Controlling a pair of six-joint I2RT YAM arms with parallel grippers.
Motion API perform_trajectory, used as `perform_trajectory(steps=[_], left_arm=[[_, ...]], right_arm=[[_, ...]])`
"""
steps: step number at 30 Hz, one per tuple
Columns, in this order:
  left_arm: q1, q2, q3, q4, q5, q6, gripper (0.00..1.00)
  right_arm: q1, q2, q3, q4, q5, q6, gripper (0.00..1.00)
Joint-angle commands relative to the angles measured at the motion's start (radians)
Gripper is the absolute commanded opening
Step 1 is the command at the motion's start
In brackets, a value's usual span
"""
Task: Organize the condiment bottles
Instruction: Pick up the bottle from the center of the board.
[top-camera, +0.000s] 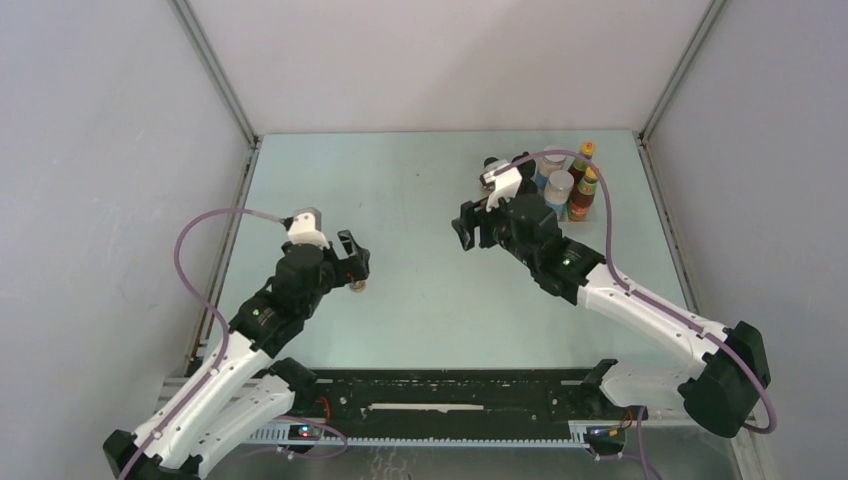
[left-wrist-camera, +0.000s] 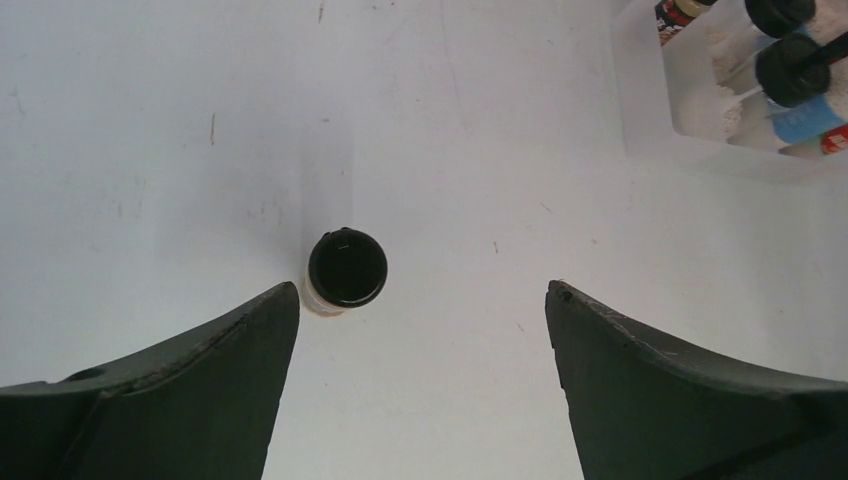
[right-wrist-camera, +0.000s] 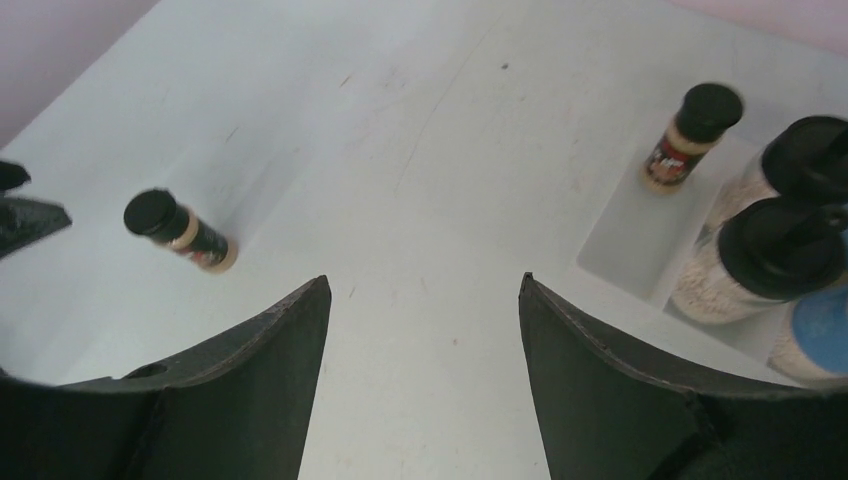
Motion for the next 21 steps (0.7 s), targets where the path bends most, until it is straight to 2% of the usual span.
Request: perform_trajectory(steps=[1,9,13,21], left_arm=[[-0.021,0.002,-0.016,0.029,-0.116,-0.038,0.97],[-0.024,0.019,-0.100,0.089,-0.155,-0.073,0.97],[-0.034,0.018,-0.172,0.170,-0.190,-0.110,0.92],[-0.113,0.073,-0.270,0.326,-0.367,-0.094,0.92]], right_arm=[[0.039,-0.015,-0.048,0.078,0.022,0.034,0.77],[0.050,-0.022,-0.116,0.103,0.026,0.054,0.77],[0.059,-0.032,-0.129,0.112,0.041,0.052,0.77],[0.067,-0.022,-0.140,0.113,0.049,0.050,0.77]])
